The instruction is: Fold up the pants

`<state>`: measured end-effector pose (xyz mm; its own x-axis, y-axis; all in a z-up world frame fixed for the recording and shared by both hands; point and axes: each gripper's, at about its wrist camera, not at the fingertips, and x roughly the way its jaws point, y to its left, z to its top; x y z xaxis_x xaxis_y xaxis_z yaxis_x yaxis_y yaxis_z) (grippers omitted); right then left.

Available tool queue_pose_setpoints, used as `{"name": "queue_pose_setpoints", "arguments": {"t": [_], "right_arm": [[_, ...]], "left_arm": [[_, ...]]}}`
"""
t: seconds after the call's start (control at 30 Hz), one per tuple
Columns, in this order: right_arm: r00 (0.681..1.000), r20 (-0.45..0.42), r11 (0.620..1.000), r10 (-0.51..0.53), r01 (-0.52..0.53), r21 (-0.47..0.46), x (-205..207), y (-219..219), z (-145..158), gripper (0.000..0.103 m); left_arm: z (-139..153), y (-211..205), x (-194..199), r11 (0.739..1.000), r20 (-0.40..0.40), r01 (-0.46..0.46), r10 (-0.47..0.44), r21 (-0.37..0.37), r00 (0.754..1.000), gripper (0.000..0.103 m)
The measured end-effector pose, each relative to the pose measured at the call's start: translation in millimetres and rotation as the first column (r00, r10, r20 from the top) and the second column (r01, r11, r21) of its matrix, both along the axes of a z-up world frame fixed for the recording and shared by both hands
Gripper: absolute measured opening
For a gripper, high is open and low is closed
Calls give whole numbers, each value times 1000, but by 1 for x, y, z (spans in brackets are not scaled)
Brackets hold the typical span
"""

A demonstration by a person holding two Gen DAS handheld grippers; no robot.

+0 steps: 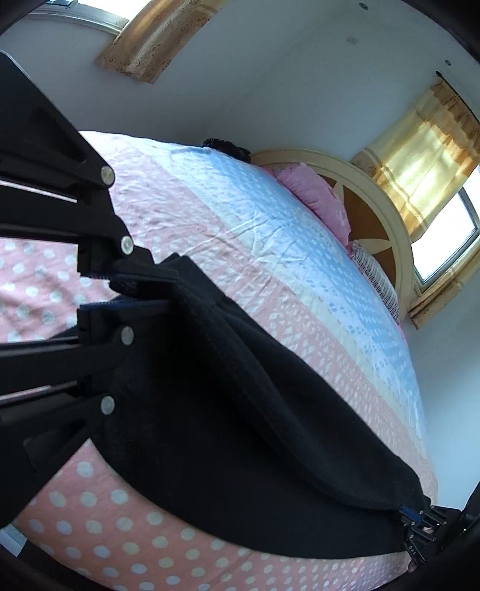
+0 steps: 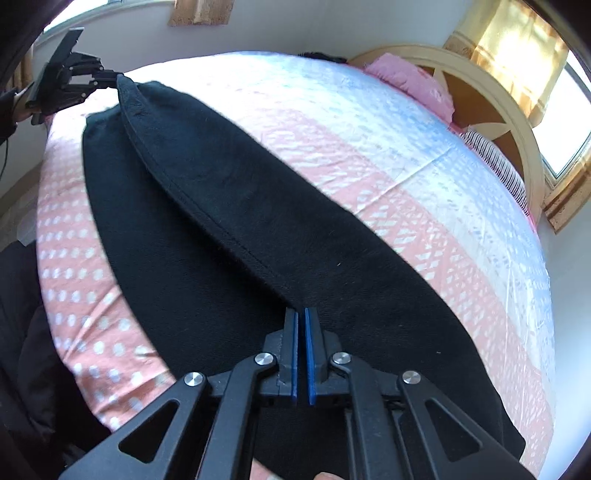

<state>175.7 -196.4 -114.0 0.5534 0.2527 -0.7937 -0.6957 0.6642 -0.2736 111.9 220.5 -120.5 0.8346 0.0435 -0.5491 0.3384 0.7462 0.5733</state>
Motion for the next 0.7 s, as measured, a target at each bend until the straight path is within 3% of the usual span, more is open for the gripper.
{"name": "queue_pose_setpoints", "arguments": {"t": [0.13,0.4,0.53,0.7], "right_arm": [[1000,-16,999,17,-16,36,-13,-3,8,3],[997,-74,1000,16,-15,3,-26,2,-19,3],[996,-94,999,7,-3,35,-27,-2,-19,3],[994,-108,1000,8,-8,-1,-31,0,-36,3]], "left_arm": [[8,6,-11,1000,22,4,-3,-27,1000,10],[-24,6,-21,1000,-53,2,-2,-5,999,10],[-20,9,-29,999,-45,-10,8,-42,999,10],[-27,9,-28,999,-73,-15,12,-39,997,10]]}}
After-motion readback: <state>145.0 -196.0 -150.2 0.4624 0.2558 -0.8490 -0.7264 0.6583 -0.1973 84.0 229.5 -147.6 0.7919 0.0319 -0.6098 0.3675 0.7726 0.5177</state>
